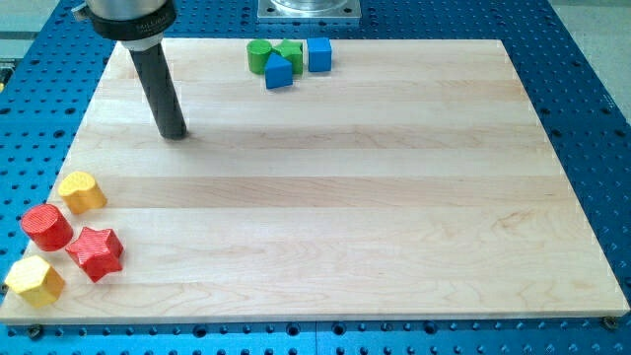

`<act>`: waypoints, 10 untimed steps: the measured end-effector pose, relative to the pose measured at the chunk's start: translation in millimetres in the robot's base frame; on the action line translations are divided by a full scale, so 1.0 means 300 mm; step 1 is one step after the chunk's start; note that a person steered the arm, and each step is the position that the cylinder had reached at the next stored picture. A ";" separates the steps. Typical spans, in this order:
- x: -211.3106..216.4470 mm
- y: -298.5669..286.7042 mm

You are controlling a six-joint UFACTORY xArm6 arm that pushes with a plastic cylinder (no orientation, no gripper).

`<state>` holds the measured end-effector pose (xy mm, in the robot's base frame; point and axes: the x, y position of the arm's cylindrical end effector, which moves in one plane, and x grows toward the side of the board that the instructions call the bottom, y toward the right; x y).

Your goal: Move the arm left side of the green circle

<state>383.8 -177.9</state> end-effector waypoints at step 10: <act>-0.339 -0.037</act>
<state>282.2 -189.0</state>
